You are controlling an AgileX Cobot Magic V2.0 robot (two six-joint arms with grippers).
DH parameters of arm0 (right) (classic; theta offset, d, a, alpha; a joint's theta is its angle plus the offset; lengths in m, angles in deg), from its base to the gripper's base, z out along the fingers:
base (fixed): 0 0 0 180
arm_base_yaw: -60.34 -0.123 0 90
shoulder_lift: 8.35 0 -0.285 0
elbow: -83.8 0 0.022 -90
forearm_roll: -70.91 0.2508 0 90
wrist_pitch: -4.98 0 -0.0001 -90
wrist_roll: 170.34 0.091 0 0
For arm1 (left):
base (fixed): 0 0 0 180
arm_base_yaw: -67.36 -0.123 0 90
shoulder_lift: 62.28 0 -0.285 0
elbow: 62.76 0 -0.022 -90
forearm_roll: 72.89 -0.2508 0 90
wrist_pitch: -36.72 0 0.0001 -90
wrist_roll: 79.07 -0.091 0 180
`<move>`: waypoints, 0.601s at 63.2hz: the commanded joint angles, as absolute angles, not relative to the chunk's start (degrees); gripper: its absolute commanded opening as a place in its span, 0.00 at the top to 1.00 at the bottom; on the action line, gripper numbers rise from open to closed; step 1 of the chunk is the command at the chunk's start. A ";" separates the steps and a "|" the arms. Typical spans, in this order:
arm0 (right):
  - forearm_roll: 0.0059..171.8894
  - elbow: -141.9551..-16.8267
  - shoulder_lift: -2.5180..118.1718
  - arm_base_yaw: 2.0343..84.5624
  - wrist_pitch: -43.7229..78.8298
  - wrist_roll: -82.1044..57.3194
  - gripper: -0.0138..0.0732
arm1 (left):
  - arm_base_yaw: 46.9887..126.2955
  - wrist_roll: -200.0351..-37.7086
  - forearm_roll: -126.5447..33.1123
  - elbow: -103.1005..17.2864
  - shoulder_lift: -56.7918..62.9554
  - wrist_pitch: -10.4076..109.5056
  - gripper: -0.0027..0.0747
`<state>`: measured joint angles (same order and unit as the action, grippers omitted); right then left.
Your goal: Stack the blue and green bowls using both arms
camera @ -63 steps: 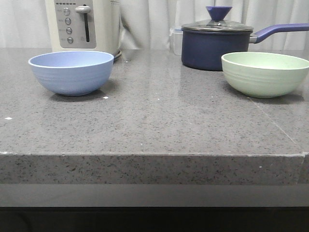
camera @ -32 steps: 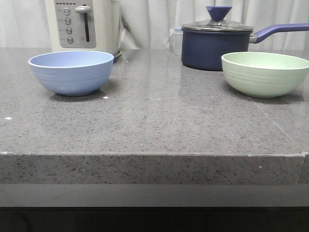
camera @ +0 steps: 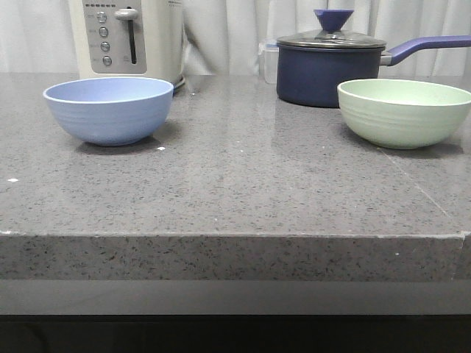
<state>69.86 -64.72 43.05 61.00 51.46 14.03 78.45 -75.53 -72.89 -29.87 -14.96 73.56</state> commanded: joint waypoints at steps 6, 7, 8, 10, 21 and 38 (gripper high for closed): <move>71.92 -75.46 52.20 61.21 53.80 13.75 0.28 | 83.70 -76.56 -72.89 -31.82 -14.89 69.84 0.40; 72.10 -76.26 53.08 61.21 54.44 13.75 0.28 | 83.99 -76.56 -72.89 -31.82 -14.89 69.84 0.40; 72.40 -77.07 53.97 61.21 55.06 13.75 0.28 | 84.21 -76.56 -72.89 -31.82 -14.89 69.84 0.40; 72.92 -79.08 55.80 61.21 56.54 13.75 0.28 | 84.60 -76.56 -72.89 -31.82 -14.89 69.84 0.40; 77.21 -88.26 66.92 62.31 60.20 13.75 0.28 | 85.11 -76.56 -73.19 -31.82 -14.89 69.84 0.40; 88.78 -100.42 81.70 64.78 64.36 9.66 0.28 | 85.11 -76.56 -73.19 -31.82 -14.89 69.84 0.40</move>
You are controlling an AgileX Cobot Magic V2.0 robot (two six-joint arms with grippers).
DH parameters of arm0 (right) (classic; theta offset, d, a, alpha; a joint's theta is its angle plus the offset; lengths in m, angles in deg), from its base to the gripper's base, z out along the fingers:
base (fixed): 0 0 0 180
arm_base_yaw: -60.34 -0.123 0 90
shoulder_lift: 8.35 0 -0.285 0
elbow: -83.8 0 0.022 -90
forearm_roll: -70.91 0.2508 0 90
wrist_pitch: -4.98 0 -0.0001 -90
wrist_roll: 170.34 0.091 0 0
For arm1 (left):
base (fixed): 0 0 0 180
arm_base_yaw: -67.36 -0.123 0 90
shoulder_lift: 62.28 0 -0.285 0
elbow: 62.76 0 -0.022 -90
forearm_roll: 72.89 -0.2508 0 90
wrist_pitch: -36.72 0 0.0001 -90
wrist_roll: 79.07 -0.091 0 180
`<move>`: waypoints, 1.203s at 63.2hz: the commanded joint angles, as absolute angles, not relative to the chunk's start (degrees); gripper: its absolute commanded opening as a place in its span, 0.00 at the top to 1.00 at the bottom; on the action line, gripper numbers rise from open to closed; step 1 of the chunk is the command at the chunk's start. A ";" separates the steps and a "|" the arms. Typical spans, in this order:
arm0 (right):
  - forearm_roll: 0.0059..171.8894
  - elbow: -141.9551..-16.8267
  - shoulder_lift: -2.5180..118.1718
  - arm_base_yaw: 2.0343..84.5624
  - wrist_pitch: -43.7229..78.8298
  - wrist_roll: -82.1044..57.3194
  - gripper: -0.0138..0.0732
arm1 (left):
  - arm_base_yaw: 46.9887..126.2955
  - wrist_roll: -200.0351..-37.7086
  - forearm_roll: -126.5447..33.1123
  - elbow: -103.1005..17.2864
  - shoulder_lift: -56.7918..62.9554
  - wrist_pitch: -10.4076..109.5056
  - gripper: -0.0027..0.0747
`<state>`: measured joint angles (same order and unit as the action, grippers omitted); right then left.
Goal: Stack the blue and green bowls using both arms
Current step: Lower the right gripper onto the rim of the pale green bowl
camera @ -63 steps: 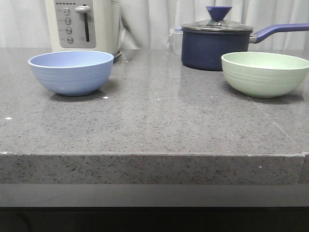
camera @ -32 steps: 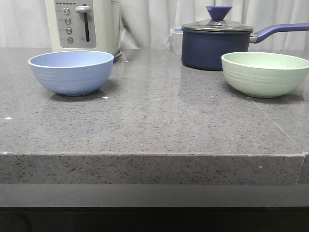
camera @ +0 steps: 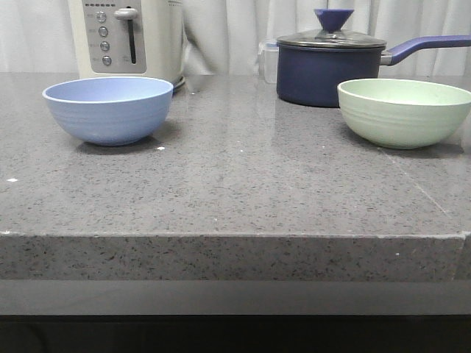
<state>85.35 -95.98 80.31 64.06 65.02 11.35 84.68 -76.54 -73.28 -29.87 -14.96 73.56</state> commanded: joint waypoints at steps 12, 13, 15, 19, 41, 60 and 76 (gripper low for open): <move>90.07 -104.05 88.36 64.99 65.92 9.66 0.28 | 85.11 -76.56 -73.19 -31.82 -14.89 69.84 0.40; 90.06 -104.05 88.77 64.99 65.83 9.66 0.28 | 85.11 -76.56 -73.19 -31.82 -14.89 69.84 0.40; 90.06 -104.05 89.47 64.99 65.40 9.66 0.28 | 85.11 -76.56 -73.19 -31.82 -14.89 69.84 0.40; 90.06 -104.05 90.61 64.99 65.06 8.79 0.28 | 85.11 -76.56 -73.19 -31.82 -14.89 69.84 0.40; 93.50 -103.95 94.78 64.90 63.22 6.72 0.37 | 85.11 -76.56 -73.19 -31.82 -14.89 69.84 0.40; 93.92 -103.95 96.47 64.90 63.00 6.64 0.56 | 85.11 -76.56 -73.19 -31.82 -14.89 69.92 0.40; 93.58 -103.95 96.54 64.90 63.00 6.64 0.79 | 85.11 -76.56 -73.30 -31.82 -14.89 69.92 0.40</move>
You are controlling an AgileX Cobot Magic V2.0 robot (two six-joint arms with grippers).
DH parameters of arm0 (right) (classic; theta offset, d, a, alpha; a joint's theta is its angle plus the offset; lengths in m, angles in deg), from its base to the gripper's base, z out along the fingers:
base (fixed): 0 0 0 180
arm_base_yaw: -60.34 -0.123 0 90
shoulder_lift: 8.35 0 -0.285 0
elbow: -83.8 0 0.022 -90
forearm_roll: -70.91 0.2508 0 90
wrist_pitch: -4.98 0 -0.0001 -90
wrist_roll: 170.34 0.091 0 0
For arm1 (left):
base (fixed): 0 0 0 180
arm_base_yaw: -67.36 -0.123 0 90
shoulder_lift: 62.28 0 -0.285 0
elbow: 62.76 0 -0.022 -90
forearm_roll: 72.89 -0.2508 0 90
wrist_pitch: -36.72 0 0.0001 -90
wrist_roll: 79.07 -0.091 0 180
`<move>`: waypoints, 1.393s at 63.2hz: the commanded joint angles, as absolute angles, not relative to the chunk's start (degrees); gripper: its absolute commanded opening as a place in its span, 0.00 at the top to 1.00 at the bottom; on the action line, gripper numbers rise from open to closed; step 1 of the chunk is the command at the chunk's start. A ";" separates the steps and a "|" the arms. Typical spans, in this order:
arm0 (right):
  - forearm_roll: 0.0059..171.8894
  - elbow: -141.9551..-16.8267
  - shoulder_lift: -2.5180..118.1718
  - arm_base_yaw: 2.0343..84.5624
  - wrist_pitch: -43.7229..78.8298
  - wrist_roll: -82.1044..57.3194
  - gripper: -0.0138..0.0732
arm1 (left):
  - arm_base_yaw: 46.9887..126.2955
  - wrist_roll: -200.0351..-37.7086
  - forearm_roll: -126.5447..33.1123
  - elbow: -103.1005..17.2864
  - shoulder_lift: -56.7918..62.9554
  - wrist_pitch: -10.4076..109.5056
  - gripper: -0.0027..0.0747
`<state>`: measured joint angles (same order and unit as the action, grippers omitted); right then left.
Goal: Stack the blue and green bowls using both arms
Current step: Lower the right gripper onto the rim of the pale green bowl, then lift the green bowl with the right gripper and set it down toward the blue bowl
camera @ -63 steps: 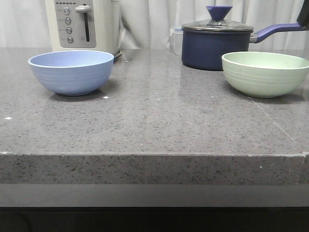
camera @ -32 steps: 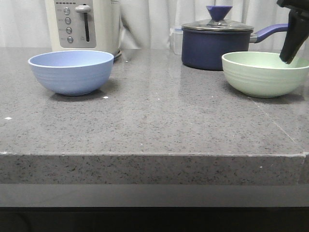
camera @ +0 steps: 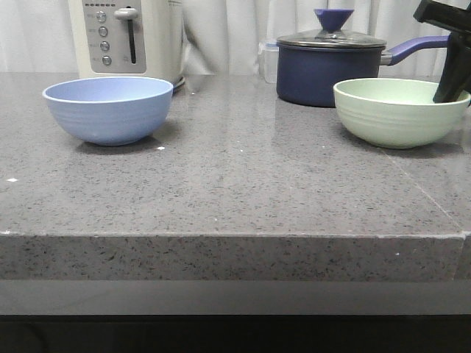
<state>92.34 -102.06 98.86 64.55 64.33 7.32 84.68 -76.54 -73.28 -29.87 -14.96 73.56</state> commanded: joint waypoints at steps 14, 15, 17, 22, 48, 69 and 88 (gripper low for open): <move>92.42 -104.11 96.17 64.90 63.14 6.64 0.91 | 85.11 -76.56 -73.42 -31.82 -14.89 69.92 0.40; 92.42 -104.26 96.08 64.90 63.40 6.64 0.91 | 85.11 -76.56 -73.42 -31.82 -14.89 69.92 0.40; 92.42 -104.95 96.06 64.76 64.05 6.64 0.91 | 85.11 -76.56 -73.56 -31.82 -14.89 69.92 0.40; 92.17 -106.94 95.68 63.99 66.25 5.31 0.91 | 85.11 -76.56 -73.79 -31.82 -14.89 69.92 0.40; 83.10 -118.72 95.19 48.64 69.07 6.95 0.90 | 85.11 -76.56 -73.79 -31.82 -14.89 69.92 0.40; 82.06 -118.72 98.43 42.32 65.81 9.66 0.90 | 85.11 -76.56 -73.79 -31.82 -14.89 69.92 0.40; 80.67 -118.72 101.98 41.41 64.54 9.66 0.90 | 85.11 -76.56 -73.79 -31.82 -14.89 69.92 0.40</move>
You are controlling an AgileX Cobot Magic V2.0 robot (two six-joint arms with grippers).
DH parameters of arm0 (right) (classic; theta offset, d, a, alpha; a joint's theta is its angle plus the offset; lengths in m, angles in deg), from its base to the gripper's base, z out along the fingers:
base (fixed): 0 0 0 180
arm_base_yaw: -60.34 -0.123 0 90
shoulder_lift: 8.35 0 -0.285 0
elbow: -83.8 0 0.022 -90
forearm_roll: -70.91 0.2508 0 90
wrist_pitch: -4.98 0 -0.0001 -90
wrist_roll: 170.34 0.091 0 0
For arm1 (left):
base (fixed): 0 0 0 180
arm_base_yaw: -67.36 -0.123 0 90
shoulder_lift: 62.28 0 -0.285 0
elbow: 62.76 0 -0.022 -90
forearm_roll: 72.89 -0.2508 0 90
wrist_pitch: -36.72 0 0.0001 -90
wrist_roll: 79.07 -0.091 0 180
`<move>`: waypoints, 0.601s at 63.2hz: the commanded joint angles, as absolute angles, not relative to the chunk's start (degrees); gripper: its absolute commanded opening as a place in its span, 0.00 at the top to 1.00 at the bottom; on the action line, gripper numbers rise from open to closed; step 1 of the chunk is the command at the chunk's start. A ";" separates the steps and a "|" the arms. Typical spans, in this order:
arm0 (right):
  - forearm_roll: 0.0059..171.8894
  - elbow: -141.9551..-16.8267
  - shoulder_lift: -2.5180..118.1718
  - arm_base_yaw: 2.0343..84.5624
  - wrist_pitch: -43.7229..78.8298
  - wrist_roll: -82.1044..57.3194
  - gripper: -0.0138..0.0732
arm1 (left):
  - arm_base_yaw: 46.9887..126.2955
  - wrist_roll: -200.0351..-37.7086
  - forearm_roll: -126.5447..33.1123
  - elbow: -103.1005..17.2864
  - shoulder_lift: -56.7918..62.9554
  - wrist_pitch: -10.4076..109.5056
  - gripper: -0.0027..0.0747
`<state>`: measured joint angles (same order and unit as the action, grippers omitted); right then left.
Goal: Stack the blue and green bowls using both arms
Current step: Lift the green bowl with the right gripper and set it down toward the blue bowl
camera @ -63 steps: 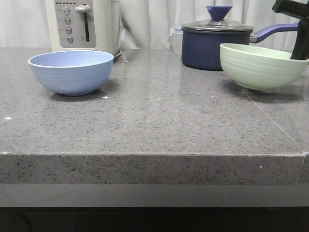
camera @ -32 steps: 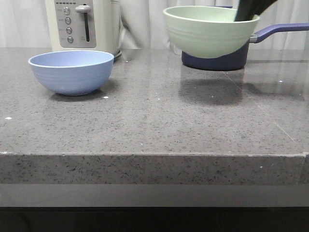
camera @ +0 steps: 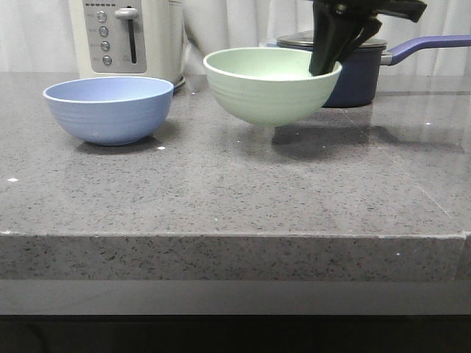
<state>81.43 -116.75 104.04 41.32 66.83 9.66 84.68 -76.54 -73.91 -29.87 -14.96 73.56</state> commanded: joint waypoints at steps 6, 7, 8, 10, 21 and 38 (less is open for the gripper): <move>80.19 -118.72 102.77 41.41 64.60 9.66 0.90 | 85.11 -76.56 -73.79 -31.82 -14.89 69.92 0.40; 80.19 -118.72 102.86 41.41 64.53 9.66 0.90 | 85.11 -76.56 -73.79 -31.82 -14.89 69.92 0.40; 80.12 -118.72 102.99 41.41 64.53 9.66 0.90 | 85.11 -76.56 -73.79 -31.82 -14.89 69.92 0.40; 80.12 -118.72 103.12 41.41 64.53 9.66 0.90 | 85.11 -76.56 -73.79 -31.82 -14.89 69.92 0.40; 80.08 -118.72 103.42 41.41 64.36 9.66 0.87 | 85.11 -76.56 -74.51 -31.82 -14.89 69.92 0.40; 80.07 -118.72 103.42 41.41 64.48 9.66 0.75 | 85.11 -76.56 -74.87 -31.82 -14.89 69.92 0.40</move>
<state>80.09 -116.75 106.59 41.32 66.38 9.66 84.68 -76.54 -74.72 -29.87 -14.96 73.64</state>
